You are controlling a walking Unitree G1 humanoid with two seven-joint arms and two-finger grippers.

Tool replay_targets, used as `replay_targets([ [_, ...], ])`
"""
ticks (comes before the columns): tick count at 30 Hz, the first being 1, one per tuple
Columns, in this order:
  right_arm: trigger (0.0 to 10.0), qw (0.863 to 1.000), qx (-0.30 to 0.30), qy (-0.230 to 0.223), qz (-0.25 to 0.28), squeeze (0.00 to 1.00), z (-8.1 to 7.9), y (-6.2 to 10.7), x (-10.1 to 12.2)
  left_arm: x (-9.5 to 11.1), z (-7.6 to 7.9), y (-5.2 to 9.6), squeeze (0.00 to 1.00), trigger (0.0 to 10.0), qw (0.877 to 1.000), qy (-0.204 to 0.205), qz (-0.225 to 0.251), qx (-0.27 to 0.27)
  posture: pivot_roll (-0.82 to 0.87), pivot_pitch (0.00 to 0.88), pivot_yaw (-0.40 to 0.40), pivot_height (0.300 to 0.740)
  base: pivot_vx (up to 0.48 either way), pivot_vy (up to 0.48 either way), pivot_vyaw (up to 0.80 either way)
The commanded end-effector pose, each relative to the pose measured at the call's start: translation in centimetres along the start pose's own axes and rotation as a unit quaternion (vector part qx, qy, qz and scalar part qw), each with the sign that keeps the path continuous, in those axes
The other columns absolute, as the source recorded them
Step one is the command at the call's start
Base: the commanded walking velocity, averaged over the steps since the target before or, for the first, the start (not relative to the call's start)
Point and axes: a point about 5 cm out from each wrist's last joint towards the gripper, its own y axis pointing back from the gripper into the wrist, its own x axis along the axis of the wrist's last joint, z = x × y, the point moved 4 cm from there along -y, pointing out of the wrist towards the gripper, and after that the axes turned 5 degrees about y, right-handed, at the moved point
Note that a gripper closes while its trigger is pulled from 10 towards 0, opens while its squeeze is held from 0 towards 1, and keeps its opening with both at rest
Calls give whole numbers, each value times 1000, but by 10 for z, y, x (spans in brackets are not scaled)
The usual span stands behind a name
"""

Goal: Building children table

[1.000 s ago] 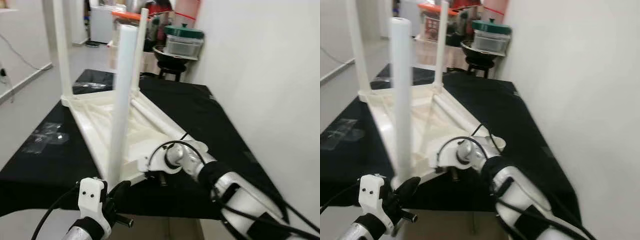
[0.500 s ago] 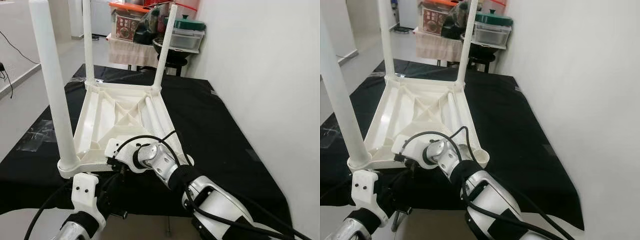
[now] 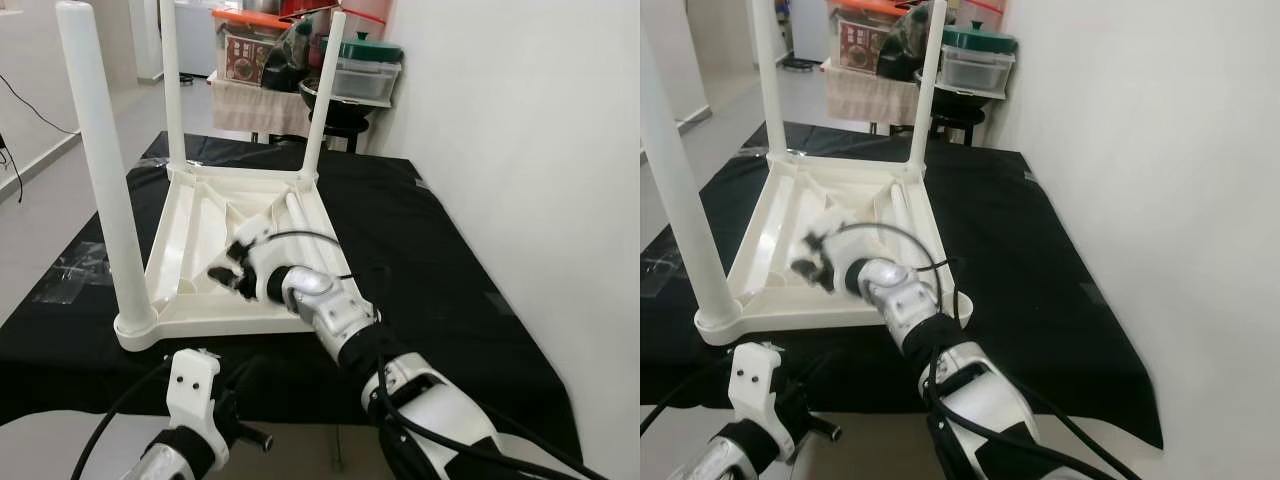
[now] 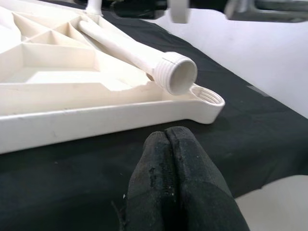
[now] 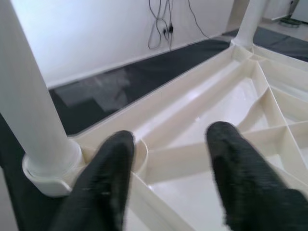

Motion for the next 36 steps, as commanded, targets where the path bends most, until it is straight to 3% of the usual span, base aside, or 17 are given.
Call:
replay_targets([
  [1, 10000, 998, 22, -55, 22, 1000, -19, -4, -2, -1, -1, -2, 0, 10000, 1000, -10, -4, 0, 96, 0, -132, 740, 0, 0, 0],
  [3, 10000, 997, 16, -75, 31, 1000, -9, 3, -3, 0, -6, -3, 0, 10000, 1000, -22, -2, 11, 91, 0, -129, 740, 0, 0, 0],
  [4, 10000, 995, -3, -93, 38, 0, 6, 12, -6, 2, -14, -4, 0, 10000, 999, -39, -2, 32, 83, 0, -126, 740, 0, 0, 0],
  [7, 10000, 994, -17, -104, 42, 0, 17, 18, -8, 3, -19, -5, 0, 10000, 998, -50, -1, 46, 83, 0, -126, 740, 0, 0, 0],
  [9, 10000, 992, -59, -107, 40, 0, 43, 34, -15, 4, -34, -4, 0, 10000, 993, -80, -4, 87, 73, 0, -117, 740, 0, 0, 0],
  [11, 10000, 992, -59, -107, 40, 0, 43, 34, -15, 4, -34, -4, 0, 10000, 993, -80, -4, 87, 73, 0, -117, 740, 0, 0, 0],
  [14, 10000, 986, -136, -95, 33, 0, 88, 67, -25, 20, -84, 4, 0, 10000, 975, -127, 5, 184, 55, 0, -102, 740, 0, 0, 0],
  [18, 10000, 983, -158, -91, 31, 0, 100, 80, -28, 36, -112, 13, 0, 10000, 962, -149, 17, 229, 50, 0, -100, 740, 0, 0, 0],
  [20, 10000, 983, -158, -91, 31, 0, 100, 80, -28, 36, -112, 13, 0, 10000, 962, -149, 17, 229, 50, 0, -100, 740, 0, 0, 0],
  [21, 10000, 982, -168, -88, 28, 0, 105, 87, -31, 48, -131, 20, 0, 10000, 952, -178, 18, 250, 45, 0, -95, 740, 0, 0, 0],
  [22, 10000, 982, -168, -88, 28, 0, 105, 87, -31, 48, -131, 20, 0, 10000, 952, -178, 18, 250, 45, 0, -95, 740, 0, 0, 0],
  [24, 10000, 979, -184, -89, 23, 0, 111, 101, -38, 79, -185, 48, 0, 10000, 921, -220, 22, 319, 36, 0, -94, 740, 0, 0, 0],
  [25, 10000, 979, -184, -89, 23, 0, 111, 101, -38, 79, -185, 48, 0, 10000, 921, -220, 22, 319, 36, 0, -94, 740, 0, 0, 0],
  [26, 10000, 977, -193, -92, 21, 0, 114, 107, -41, 93, -208, 62, 0, 10000, 910, -222, 28, 350, 36, 0, -94, 740, 0, 0, 0],
  [28, 10000, 975, -198, -94, 18, 0, 115, 111, -45, 101, -220, 67, 0, 10000, 908, -211, 36, 359, 31, 0, -87, 740, 0, 0, 0],
  [32, 10000, 975, -202, -94, 12, 0, 114, 115, -50, 101, -218, 58, 0, 10000, 923, -192, 41, 331, 25, 0, -79, 740, 0, 0, 0],
  [36, 10000, 975, -202, -87, 6, 0, 111, 117, -52, 79, -192, 32, 0, 10000, 944, -186, 24, 270, 4, 0, -73, 740, 0, 0, 0],
])
